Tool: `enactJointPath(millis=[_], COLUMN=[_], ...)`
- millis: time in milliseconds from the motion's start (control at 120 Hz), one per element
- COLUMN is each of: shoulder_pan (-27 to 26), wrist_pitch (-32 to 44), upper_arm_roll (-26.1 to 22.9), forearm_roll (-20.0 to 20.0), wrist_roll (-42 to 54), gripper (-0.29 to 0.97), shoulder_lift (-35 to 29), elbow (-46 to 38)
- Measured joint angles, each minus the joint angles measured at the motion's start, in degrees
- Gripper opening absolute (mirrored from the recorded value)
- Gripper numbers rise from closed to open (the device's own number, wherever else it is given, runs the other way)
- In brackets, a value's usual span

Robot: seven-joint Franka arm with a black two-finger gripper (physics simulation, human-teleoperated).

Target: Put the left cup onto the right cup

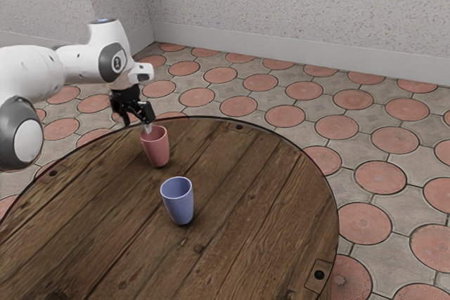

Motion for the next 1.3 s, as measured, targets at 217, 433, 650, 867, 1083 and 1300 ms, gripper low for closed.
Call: enactJointPath(millis=[217, 433, 650, 867, 1083, 1300], shoulder_pan=[-0.05, -0.05, -0.05, -0.05, -0.18, -0.92], wrist_pitch=[2.57, 5.07, 6.89, 7.63, 7.76, 7.40], upper_arm_roll=[-0.14, -0.16, -0.17, -0.18, -0.26, -0.35], forearm_roll=[-1.03, -2.50, -3.00, -4.28, -4.02, -3.88], wrist_roll=[1.59, 2.64, 3.40, 3.98, 4.47, 4.60], gripper=[0.68, 0.68, 0.68, 0.38, 0.03, -0.07], shoulder_lift=[1.45, 3.26, 4.12, 3.71, 3.54, 2.65], elbow=[1.17, 1.16, 0.55, 0.14, 0.13, 0.01])
